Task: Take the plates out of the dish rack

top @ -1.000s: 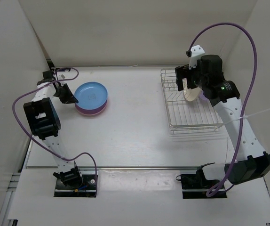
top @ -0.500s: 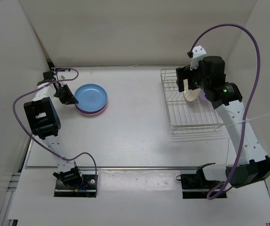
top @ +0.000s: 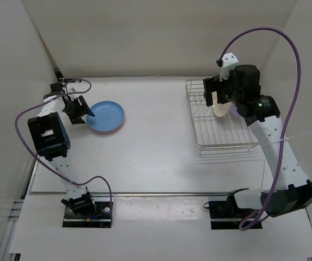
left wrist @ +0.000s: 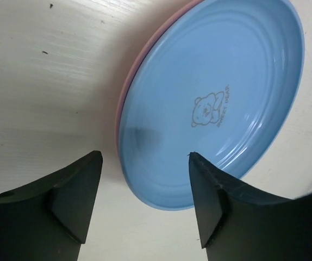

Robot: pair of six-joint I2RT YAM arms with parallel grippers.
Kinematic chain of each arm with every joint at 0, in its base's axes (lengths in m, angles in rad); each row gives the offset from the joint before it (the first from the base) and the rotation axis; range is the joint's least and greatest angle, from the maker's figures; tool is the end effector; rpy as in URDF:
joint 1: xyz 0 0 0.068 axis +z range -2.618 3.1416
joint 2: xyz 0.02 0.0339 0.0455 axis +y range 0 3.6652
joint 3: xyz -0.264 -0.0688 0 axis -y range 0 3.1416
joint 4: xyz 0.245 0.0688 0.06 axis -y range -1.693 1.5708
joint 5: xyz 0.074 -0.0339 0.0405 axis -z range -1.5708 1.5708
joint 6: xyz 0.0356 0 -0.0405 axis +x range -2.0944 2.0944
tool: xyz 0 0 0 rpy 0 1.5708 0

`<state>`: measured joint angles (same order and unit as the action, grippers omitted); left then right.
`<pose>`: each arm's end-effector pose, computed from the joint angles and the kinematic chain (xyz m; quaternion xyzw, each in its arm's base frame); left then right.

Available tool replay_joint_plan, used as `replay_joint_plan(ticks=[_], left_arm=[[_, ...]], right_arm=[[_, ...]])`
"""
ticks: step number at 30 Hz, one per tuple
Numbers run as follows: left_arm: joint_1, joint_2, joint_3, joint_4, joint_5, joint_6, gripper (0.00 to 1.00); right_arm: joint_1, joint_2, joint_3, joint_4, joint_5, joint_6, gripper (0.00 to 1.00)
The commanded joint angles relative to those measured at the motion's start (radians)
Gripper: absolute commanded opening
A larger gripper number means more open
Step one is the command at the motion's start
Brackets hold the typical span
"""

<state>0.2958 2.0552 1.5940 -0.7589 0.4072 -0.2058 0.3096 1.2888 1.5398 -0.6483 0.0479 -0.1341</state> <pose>0.4113 0.1106 0.1916 -0.2052 0.9429 -0.1912 0.1796 0.2577 0.0806 0.4437 -0.1702 0.8150 0.0286 0.5531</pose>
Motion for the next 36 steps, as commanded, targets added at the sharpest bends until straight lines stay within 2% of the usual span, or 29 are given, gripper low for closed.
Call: replay_joint_plan(ticks=[1, 5, 7, 10, 13, 14, 18, 23, 27, 32, 36], left_arm=[[-0.014, -0.049, -0.011, -0.01, 0.012, 0.02, 0.77], [-0.024, -0.062, -0.002, -0.039, -0.02, 0.052, 1.0], [-0.024, -0.09, -0.002, -0.065, -0.03, 0.068, 1.0], [-0.015, -0.176, -0.002, -0.086, -0.041, 0.112, 1.0], [-0.006, -0.294, -0.026, -0.115, -0.053, 0.173, 1.0], [-0.006, -0.323, -0.035, -0.137, -0.065, 0.207, 1.0], [-0.059, -0.519, -0.185, -0.128, -0.108, 0.265, 1.0], [-0.072, -0.661, -0.318, -0.091, -0.171, 0.296, 1.0], [-0.072, -0.759, -0.399, -0.043, -0.238, 0.307, 1.0], [-0.072, -0.788, -0.399, -0.043, -0.272, 0.316, 1.0], [-0.072, -0.822, -0.388, -0.043, -0.303, 0.307, 1.0]], right_arm=[[-0.003, -0.032, -0.009, 0.041, -0.014, 0.005, 0.99], [-0.003, -0.042, -0.018, 0.041, -0.014, -0.005, 0.99], [-0.017, -0.042, -0.044, 0.055, 0.019, -0.015, 0.99], [-0.101, 0.029, -0.044, 0.084, 0.085, -0.048, 0.99], [-0.101, 0.116, -0.064, 0.136, 0.257, -0.17, 0.99], [-0.092, 0.136, -0.064, 0.156, 0.373, -0.199, 0.98], [-0.073, 0.199, -0.064, 0.28, 0.51, -0.323, 0.98], [-0.052, 0.296, 0.045, 0.289, 0.538, -0.39, 0.97], [-0.043, 0.352, 0.034, 0.389, 0.573, -0.459, 0.95], [-0.063, 0.418, 0.034, 0.423, 0.575, -0.46, 0.89], [-0.083, 0.454, -0.03, 0.507, 0.575, -0.458, 0.83]])
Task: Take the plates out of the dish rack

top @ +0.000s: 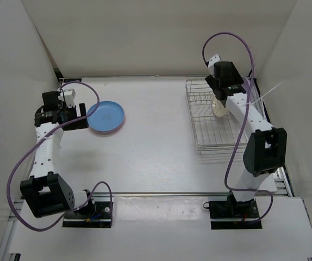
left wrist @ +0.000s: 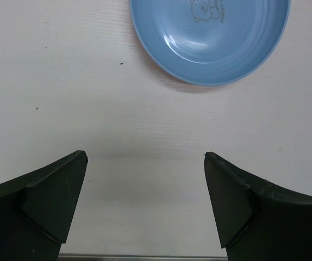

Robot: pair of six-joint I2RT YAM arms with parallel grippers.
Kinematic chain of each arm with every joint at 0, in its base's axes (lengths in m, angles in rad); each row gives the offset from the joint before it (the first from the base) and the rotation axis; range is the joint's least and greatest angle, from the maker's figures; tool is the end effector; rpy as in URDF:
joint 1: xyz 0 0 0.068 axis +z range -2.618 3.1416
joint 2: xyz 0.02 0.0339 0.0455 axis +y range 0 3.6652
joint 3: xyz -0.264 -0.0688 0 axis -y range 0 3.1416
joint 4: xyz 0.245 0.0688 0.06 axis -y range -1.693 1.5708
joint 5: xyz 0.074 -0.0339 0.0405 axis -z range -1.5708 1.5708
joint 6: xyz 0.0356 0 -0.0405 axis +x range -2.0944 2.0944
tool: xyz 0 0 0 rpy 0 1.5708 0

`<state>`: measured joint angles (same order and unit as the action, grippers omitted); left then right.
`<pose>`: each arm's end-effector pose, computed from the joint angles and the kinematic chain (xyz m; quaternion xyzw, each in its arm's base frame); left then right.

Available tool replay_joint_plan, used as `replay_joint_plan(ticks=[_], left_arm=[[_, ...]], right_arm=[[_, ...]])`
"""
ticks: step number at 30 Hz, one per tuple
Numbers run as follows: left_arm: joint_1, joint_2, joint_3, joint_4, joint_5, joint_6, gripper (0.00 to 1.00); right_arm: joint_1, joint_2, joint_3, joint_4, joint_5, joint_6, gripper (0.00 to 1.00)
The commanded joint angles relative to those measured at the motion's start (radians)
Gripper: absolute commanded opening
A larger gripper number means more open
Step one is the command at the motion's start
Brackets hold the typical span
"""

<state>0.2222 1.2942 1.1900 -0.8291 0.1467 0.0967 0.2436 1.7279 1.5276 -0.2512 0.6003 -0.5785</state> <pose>0.2575 0.0528 0.3139 -0.0365 0.9467 -0.0191 0.3196 0.3992 0.0785 0.3392 -0.1796 0.8048 -0.3316 0.4583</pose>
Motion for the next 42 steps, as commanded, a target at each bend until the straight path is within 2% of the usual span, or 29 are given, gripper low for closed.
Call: replay_joint_plan(ticks=[1, 7, 13, 15, 16, 17, 19, 20, 22, 24, 25, 28, 37, 42], left_arm=[[0.002, -0.081, 0.016, 0.039, -0.042, 0.005, 1.0], [0.002, -0.111, 0.016, 0.039, -0.051, -0.017, 1.0], [0.025, -0.148, 0.005, 0.062, -0.041, -0.017, 1.0], [0.037, -0.148, 0.005, 0.062, -0.018, -0.026, 1.0], [0.037, -0.148, 0.005, 0.062, -0.018, -0.026, 1.0], [0.037, -0.148, 0.005, 0.062, -0.007, -0.026, 1.0], [0.046, -0.148, 0.005, 0.062, 0.004, -0.035, 1.0], [0.046, -0.148, 0.005, 0.062, 0.004, -0.035, 1.0], [0.046, -0.148, -0.004, 0.062, 0.013, -0.035, 1.0], [0.055, -0.157, -0.004, 0.062, 0.022, -0.035, 1.0], [0.055, -0.157, -0.004, 0.062, 0.022, -0.035, 1.0], [0.066, -0.157, -0.004, 0.062, 0.031, -0.035, 1.0], [0.084, -0.167, -0.004, 0.053, 0.05, -0.026, 1.0], [0.085, -0.167, -0.023, 0.064, 0.059, -0.035, 1.0]], right_arm=[[-0.017, 0.015, -0.029, 0.119, 0.032, -0.014, 0.81], [-0.017, 0.048, -0.06, 0.13, 0.032, 0.002, 0.71], [-0.017, 0.061, -0.078, 0.139, 0.046, 0.002, 0.51], [-0.017, 0.061, -0.087, 0.139, 0.059, 0.002, 0.4], [-0.017, 0.061, -0.087, 0.148, 0.059, 0.002, 0.3], [-0.017, 0.061, -0.099, 0.148, 0.059, 0.002, 0.27], [-0.017, 0.061, -0.11, 0.148, 0.059, 0.002, 0.25], [-0.017, 0.061, -0.11, 0.148, 0.07, 0.002, 0.2], [-0.017, 0.061, -0.11, 0.148, 0.07, 0.002, 0.15], [-0.017, 0.061, -0.11, 0.158, 0.093, -0.007, 0.15], [-0.017, 0.061, -0.11, 0.158, 0.093, -0.007, 0.09], [-0.017, 0.061, -0.101, 0.158, 0.116, -0.007, 0.01], [-0.017, 0.07, 0.025, 0.133, 0.302, -0.102, 0.0], [-0.017, 0.052, 0.066, 0.22, 0.366, -0.191, 0.0]])
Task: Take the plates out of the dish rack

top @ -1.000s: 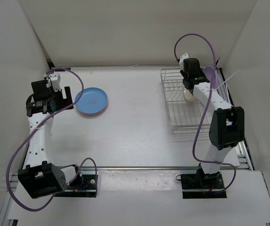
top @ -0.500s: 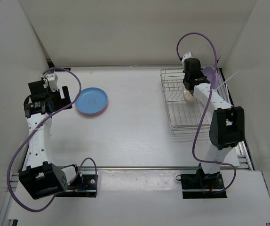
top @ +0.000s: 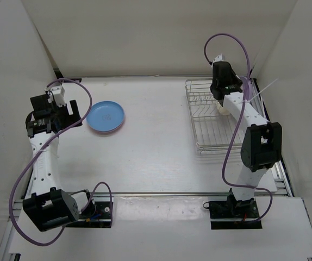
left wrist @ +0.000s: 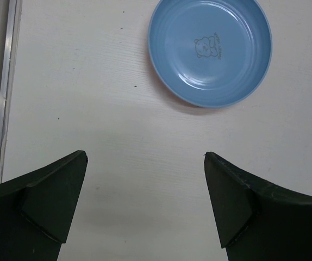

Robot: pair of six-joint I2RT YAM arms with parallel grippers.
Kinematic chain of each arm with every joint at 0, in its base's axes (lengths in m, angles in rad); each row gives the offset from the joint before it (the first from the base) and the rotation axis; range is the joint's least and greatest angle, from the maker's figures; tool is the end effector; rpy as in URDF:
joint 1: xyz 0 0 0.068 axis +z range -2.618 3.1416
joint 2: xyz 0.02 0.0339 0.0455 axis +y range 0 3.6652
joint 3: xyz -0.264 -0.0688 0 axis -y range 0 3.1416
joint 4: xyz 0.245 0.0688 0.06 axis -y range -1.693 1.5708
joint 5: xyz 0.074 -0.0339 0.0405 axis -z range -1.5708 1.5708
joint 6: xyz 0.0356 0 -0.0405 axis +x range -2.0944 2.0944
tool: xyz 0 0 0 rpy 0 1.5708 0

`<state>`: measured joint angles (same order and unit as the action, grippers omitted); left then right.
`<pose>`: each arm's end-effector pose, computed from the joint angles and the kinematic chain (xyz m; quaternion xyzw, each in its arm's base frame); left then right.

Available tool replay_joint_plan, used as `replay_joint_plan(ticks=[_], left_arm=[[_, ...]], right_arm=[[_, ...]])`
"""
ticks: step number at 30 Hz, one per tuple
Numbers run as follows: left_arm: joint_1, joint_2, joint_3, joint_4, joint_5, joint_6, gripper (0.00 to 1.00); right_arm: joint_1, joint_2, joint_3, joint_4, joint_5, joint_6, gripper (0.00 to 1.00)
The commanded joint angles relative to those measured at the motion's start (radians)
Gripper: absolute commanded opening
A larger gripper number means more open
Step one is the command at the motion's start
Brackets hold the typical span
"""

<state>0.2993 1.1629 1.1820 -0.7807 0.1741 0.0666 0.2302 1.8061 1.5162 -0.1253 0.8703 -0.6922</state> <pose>0.2293 0.0643 0.3452 -0.0723 0.9136 -0.0072 0.4002 0.4173 0.0698 0.3186 -0.1319 0.7827 -0.4571 0.4013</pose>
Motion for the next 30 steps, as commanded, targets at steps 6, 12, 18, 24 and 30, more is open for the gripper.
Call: replay_joint_plan(ticks=[6, 12, 18, 24, 30], left_arm=[[0.008, -0.035, -0.024, 0.086, 0.041, -0.016, 1.0], [-0.044, 0.04, 0.051, 0.144, 0.126, -0.04, 1.0], [-0.291, 0.242, 0.273, 0.126, 0.297, -0.068, 1.0], [-0.647, 0.484, 0.49, 0.058, 0.191, -0.057, 0.99], [-0.796, 0.563, 0.605, 0.086, 0.125, -0.057, 0.99]], right_arm=[[0.017, -0.082, 0.201, 0.109, 0.096, -0.1, 0.0], [0.073, -0.23, 0.263, -0.143, -0.06, 0.112, 0.0], [0.116, -0.413, 0.191, -0.376, -0.57, 0.393, 0.0], [0.15, -0.533, -0.035, -0.338, -0.83, 0.453, 0.0], [0.15, -0.556, -0.07, -0.324, -0.909, 0.473, 0.0]])
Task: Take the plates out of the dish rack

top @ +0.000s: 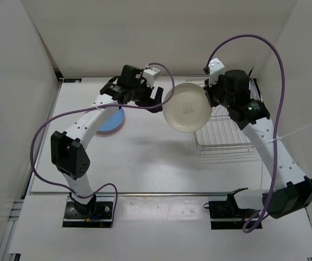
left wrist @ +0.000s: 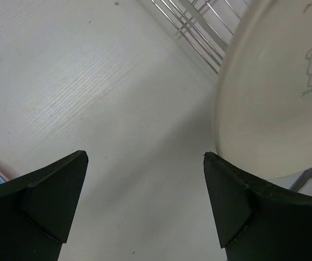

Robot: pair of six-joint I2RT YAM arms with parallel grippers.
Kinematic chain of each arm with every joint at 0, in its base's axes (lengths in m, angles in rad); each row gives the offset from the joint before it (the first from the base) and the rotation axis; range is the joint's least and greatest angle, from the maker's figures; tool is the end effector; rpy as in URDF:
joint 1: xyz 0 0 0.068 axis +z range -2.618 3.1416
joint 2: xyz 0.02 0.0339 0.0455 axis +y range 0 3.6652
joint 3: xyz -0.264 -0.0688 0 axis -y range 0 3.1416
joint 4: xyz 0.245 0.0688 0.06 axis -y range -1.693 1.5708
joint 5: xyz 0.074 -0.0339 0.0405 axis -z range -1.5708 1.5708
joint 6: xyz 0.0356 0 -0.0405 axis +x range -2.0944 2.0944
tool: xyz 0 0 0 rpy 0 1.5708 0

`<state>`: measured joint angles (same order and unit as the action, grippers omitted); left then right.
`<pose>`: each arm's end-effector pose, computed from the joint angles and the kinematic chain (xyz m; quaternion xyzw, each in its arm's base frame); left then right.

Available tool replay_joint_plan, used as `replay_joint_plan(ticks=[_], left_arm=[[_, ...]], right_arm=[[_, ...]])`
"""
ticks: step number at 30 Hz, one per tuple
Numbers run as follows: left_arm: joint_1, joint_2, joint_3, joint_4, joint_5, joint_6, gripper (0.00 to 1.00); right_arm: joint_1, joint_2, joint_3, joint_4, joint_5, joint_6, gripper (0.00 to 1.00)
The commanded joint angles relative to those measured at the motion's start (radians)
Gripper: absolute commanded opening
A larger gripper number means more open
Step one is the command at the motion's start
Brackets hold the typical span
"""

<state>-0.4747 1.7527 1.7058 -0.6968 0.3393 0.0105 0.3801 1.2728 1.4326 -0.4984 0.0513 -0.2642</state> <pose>0.3454 -0.1908 0.3488 0.2827 0.8598 -0.2416 0.3499 0.2590 0.1015 0.4277 -0.2443 0.7786 0.0126 0.5779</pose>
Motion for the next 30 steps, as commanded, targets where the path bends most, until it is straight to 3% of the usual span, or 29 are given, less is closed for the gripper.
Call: replay_joint_plan(ticks=[1, 7, 11, 15, 16, 20, 27, 28, 29, 30], left_arm=[[-0.044, -0.006, 0.11, -0.01, -0.04, -0.001, 0.99], [-0.105, -0.002, 0.124, -0.024, -0.051, -0.01, 0.99], [-0.116, 0.007, 0.136, -0.015, -0.051, -0.02, 0.92], [-0.125, 0.028, 0.172, -0.024, -0.051, -0.02, 0.69], [-0.125, 0.028, 0.172, -0.024, -0.051, -0.02, 0.57], [-0.125, 0.028, 0.172, -0.024, -0.062, -0.029, 0.32], [-0.125, 0.028, 0.163, -0.015, -0.062, -0.04, 0.11], [-0.125, 0.028, 0.163, -0.015, -0.074, -0.049, 0.11], [-0.125, 0.028, 0.154, -0.015, -0.085, -0.049, 0.11], [-0.125, 0.015, 0.134, -0.015, -0.098, -0.049, 0.11]], right_arm=[[0.0, -0.023, 0.014, 0.049, -0.09, 0.045, 0.0], [0.0, -0.023, 0.014, 0.049, -0.08, 0.045, 0.0], [0.0, -0.023, 0.023, 0.049, -0.103, 0.063, 0.0], [0.0, -0.032, 0.023, 0.04, -0.103, 0.063, 0.0], [0.0, -0.032, 0.023, 0.04, -0.103, 0.063, 0.0], [0.0, -0.05, -0.009, 0.049, -0.094, 0.054, 0.0], [0.0, -0.05, -0.009, 0.049, -0.094, 0.054, 0.0], [0.0, -0.05, -0.009, 0.049, -0.094, 0.054, 0.02], [0.0, -0.05, -0.02, 0.049, -0.094, 0.054, 0.1], [0.0, -0.05, -0.032, 0.049, -0.094, 0.043, 0.28]])
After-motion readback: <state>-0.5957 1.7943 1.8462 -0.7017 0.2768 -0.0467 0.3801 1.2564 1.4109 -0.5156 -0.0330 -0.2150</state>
